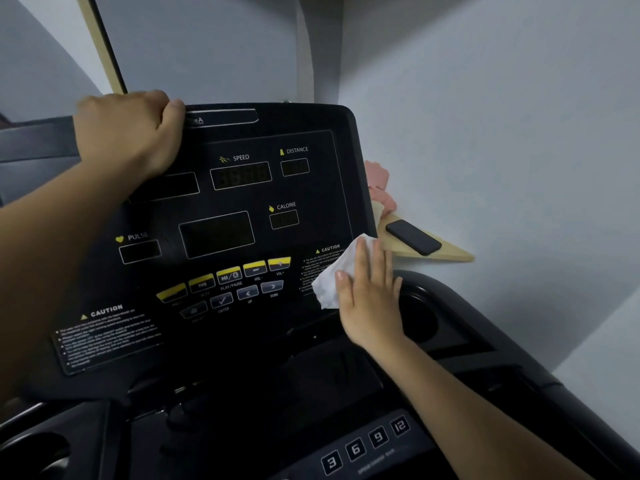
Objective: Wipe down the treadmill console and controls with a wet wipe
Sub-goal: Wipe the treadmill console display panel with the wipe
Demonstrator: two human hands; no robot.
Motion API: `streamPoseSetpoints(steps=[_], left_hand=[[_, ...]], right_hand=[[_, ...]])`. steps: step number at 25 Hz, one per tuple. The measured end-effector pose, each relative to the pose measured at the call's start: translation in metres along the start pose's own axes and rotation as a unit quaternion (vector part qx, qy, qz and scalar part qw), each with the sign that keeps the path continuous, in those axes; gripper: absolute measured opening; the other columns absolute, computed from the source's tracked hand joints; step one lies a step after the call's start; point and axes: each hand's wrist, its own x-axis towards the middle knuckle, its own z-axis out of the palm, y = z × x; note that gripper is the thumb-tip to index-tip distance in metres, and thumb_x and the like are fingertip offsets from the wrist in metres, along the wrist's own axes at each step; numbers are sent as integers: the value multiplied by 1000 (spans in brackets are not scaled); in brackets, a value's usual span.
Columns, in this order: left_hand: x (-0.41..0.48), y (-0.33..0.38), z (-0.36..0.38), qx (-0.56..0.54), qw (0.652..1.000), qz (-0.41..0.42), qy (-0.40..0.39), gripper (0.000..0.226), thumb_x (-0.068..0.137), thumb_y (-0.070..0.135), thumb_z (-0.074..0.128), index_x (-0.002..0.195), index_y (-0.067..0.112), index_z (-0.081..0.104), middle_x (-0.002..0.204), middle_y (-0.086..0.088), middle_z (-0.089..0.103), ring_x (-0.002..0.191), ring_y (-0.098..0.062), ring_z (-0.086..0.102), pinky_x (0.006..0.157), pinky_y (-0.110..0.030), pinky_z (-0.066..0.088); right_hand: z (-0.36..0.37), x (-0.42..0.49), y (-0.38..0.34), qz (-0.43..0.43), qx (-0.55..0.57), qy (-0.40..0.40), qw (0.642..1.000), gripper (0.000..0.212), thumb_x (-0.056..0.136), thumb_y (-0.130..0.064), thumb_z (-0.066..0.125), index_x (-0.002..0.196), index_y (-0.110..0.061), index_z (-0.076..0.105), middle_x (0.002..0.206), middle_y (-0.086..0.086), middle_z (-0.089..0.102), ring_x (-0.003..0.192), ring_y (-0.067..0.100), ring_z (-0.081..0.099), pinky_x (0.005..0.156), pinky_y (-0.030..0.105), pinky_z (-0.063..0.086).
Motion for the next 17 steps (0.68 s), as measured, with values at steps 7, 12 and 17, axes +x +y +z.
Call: streamPoseSetpoints(steps=[7, 12, 17], left_hand=[[3, -1, 4, 6, 1000, -6, -1, 50, 97, 38, 20, 77, 3, 50, 69, -18, 46, 67, -34, 44, 77, -44, 38], [5, -3, 8, 15, 1000, -5, 3, 50, 97, 38, 21, 77, 3, 50, 66, -15, 44, 65, -33, 43, 73, -41, 34], [4, -2, 9, 6, 1000, -1, 10, 50, 97, 38, 21, 75, 3, 48, 63, -15, 44, 64, -34, 44, 71, -40, 31]], right_hand=[[-18, 11, 18, -42, -1, 140, 989, 46, 81, -33, 74, 121, -20, 56, 133, 5, 43, 119, 22, 45, 91, 32, 44], [-17, 11, 7, -86, 87, -56, 991, 17, 91, -30, 62, 78, -20, 58, 59, -4, 60, 55, 9, 57, 54, 29, 49], [-43, 38, -14, 46, 276, -268, 922, 18, 89, -26, 70, 87, -8, 69, 76, 8, 75, 70, 22, 74, 70, 32, 61]])
